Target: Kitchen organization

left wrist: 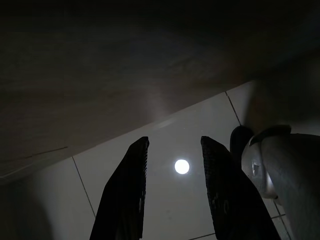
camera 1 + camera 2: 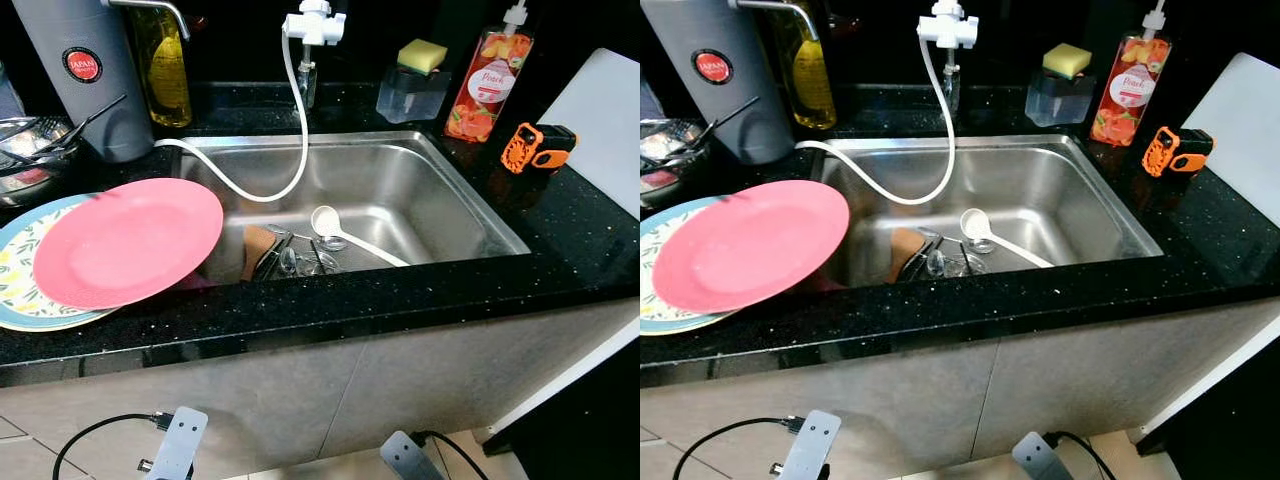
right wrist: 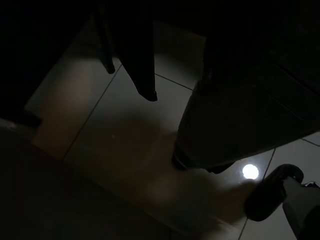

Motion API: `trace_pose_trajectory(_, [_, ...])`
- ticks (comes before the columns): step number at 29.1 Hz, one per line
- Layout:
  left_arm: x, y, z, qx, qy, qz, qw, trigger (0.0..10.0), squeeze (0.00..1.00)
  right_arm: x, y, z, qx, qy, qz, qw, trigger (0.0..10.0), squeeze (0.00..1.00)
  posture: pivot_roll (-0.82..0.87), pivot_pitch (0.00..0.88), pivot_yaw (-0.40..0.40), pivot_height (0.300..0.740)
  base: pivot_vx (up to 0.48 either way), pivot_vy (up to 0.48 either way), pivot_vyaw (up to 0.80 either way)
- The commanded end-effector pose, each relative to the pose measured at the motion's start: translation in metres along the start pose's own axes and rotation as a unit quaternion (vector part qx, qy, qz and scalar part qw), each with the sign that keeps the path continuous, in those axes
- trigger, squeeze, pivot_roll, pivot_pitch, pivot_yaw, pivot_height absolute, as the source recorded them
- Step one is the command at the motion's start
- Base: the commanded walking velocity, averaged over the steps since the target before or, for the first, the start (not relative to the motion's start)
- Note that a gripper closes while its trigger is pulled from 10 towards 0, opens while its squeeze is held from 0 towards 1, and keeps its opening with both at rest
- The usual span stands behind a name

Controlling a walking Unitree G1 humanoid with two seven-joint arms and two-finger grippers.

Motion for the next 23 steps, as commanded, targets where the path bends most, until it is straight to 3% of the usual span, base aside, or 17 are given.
trace_pose_trajectory(1, [0.0008, -0.0030, 0.0009, -0.003, 0.001, 0.004, 1.000, 10.0, 0.00, 0.0005, -0.0025, -0.0005, 0.003, 0.003, 0.006, 1.000, 10.0, 0.00, 0.19, 0.000, -0.076, 0.740, 0.000, 0.000, 0.00])
trace_pose_trajectory(23, [0.0035, -0.0118, 0.0046, -0.013, 0.007, 0.017, 1.000, 10.0, 0.00, 0.0002, -0.0037, 0.0035, 0.009, 0.004, 0.007, 1.000, 10.0, 0.00, 0.19, 0.000, -0.076, 0.740, 0.000, 0.000, 0.00])
Point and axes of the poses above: a point about 5 cm out from each wrist's last joint towards the gripper, its own x axis pointing back from the gripper into the wrist, its own y axis along the axis of the wrist's last joint, z = x × y, the point moved 1 cm from there along -x, pointing out of the wrist towards the gripper, and after that the axes turned 14 degrees about x, right-handed, at the moved point
